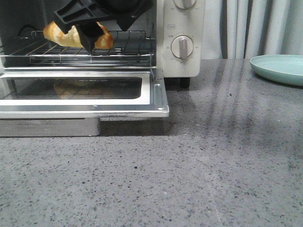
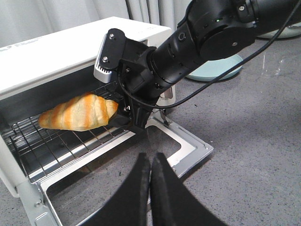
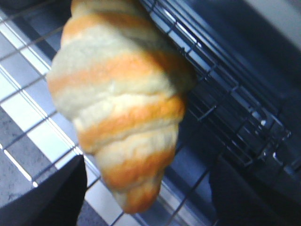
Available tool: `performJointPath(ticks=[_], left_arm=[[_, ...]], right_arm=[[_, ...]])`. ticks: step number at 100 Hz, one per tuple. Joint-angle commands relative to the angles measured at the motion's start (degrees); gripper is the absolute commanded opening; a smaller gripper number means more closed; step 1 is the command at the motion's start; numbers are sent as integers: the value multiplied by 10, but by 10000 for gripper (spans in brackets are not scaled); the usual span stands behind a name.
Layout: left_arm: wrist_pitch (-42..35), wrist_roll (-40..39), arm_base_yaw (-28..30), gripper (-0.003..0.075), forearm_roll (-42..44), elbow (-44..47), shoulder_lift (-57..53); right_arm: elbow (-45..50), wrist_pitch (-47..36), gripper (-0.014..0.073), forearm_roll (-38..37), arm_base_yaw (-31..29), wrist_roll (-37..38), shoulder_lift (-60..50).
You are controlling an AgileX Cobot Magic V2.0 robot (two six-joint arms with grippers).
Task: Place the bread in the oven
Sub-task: 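Carry the croissant into the oven and lower it onto the rack, then open the right gripper and withdraw it from the oven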
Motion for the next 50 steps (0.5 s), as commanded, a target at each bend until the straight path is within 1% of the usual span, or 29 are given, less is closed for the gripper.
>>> performJointPath(ticks=[1,13,22,26,33,37,38,40,45,46,50], left_arm=[[-33,-6,1,-22,-11,-16,7],[-34,-6,1,-22,-10,-16,7],[-34,-6,1,-22,-10,-16,7],[-35,-6,1,-22,-8,-16,7],[-38,-7,1,-22,-5,-16,7],[-43,-9,1,-22,1,-16,7],[-45,-12,1,-22,2,-16,7],[-48,-15,1,-22,7,-16,7],[-56,-32,1,-22,22,-16,7],[-58,-35,1,-22,27,-16,7],[-63,-51,1,-22,39,-16,6]], right_arm=[[-21,-4,431,-20,10,3,-46],[-21,2,393,-20,26,3,-61],[-17,26,388,-20,43,5,-72],[-16,42,370,-20,52,5,-75],[-16,68,267,-19,68,5,-82],[-16,80,169,-16,78,5,-86],[-16,82,132,-15,81,5,-88],[-16,87,94,-13,87,5,-89],[-14,92,-64,-12,104,5,-99],[-13,92,-81,-12,106,6,-100],[-7,92,-61,-12,120,14,-111]])
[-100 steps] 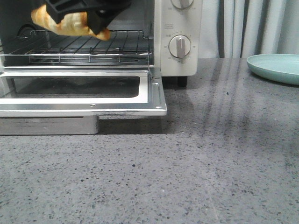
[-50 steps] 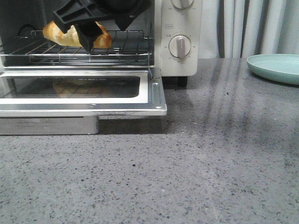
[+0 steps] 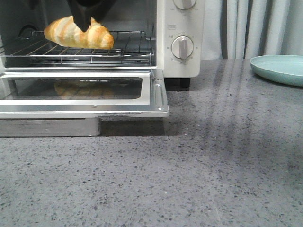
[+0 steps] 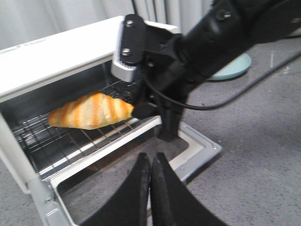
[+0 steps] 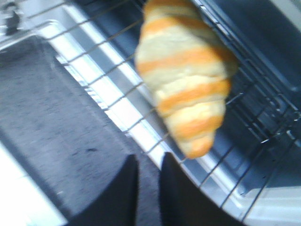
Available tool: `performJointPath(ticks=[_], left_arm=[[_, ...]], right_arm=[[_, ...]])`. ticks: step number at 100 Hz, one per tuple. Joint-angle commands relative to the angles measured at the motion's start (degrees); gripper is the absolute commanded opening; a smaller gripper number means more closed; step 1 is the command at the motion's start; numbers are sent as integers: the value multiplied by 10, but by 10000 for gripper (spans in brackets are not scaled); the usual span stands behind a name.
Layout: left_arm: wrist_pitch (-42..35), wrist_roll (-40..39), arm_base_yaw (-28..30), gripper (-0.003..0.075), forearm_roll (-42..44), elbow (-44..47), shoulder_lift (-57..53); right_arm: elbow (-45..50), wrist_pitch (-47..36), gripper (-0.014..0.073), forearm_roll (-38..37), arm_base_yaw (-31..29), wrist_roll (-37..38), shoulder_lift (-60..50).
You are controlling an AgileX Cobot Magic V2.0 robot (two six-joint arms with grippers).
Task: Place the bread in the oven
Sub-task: 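Open the right gripper and withdraw it from the oven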
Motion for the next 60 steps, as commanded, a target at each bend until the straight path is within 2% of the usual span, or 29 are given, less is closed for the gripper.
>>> performJointPath(ticks=[1,15,34,60], left_arm=[[-56,-36,1,-22,18,-16,4],[-74,-80,0,-22,71,-9,-31],[-71,-98,0,-21,127,33,-124],[-66,-106,0,-21,142,104,-203]], right_arm=[[-6,-15,-59,-16,26,8,-51],[35,-25,-55,-43,73,59,-107],[140,-23,-55,-175,134,177,-240],[311,3,-55,-191,191,179,-468]])
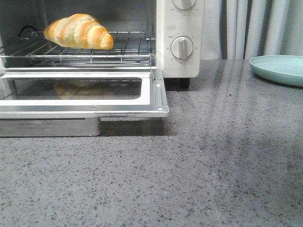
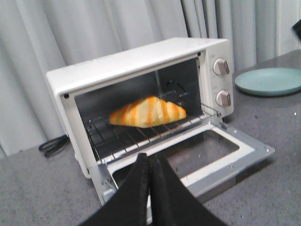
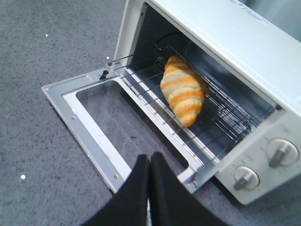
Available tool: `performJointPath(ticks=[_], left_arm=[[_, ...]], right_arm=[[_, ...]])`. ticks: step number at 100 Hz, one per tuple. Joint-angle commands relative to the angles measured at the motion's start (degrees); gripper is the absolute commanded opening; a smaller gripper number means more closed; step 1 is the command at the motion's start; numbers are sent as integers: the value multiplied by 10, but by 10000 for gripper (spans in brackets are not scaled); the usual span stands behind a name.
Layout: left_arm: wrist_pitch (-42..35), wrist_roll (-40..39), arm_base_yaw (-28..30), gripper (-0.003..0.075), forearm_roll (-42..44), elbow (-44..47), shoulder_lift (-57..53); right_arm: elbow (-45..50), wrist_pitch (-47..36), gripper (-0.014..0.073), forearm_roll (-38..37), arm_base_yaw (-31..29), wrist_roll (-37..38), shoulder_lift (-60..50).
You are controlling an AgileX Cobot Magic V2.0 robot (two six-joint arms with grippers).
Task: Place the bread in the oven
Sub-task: 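Open the right gripper and withdraw it from the oven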
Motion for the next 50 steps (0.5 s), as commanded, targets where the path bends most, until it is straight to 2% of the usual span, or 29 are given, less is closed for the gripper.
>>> performJointPath(ticks=[1,28,50], left_arm=[[-40,-7,0,-21,-2,9,-16],[-34,-7,0,-22,-49,54,-16],[-34,-7,0,-21,-62,72,-16]], right_arm=[[41,-7,-55,-36,6,5,-86],[201,29,-55,-70,6,5,-344],[279,38,-55,-82,6,5,-517]])
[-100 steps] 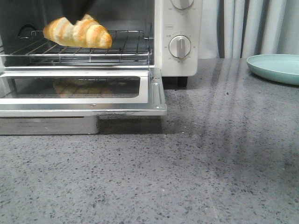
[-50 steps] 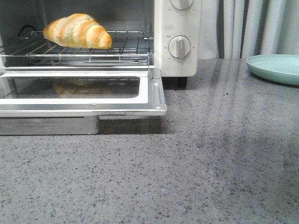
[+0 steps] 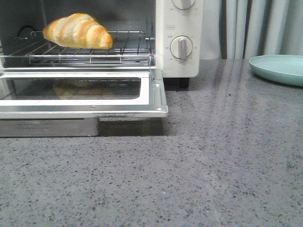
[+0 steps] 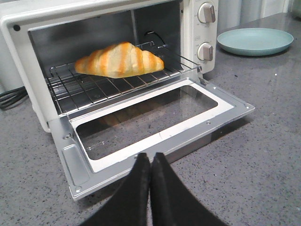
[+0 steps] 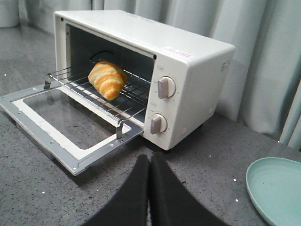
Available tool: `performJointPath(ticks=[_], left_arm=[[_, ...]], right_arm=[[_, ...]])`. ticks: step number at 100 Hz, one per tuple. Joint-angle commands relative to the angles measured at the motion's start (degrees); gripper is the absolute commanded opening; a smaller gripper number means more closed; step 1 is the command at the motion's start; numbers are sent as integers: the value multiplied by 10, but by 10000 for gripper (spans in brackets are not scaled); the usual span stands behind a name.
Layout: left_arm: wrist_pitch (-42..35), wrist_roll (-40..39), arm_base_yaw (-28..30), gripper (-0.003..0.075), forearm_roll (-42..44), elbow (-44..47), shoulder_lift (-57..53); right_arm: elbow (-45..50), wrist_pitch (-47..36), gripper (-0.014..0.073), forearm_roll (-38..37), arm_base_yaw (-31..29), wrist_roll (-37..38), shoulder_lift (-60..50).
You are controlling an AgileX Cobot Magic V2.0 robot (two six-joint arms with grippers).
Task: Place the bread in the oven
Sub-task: 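Open the right gripper and withdraw it from the oven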
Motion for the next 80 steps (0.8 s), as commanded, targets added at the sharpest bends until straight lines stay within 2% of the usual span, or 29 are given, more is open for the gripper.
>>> performJointPath(ticks=[1,22,66,80], left_arm=[[-40,-6,0,-21,-15,-9,-16],[-40,-6,0,-21,-15,-9,-16],[-40,-6,0,-21,-16,-9,-16],[-60,-6,0,-21,-25,20,-16]], right_arm=[[13,-18,-55,-37,2,-1,-40],[27,15,-55,-34,2,-1,-89],[27,17,-55,-34,2,-1,-89],[27,17,-55,-34,2,-1,-89]])
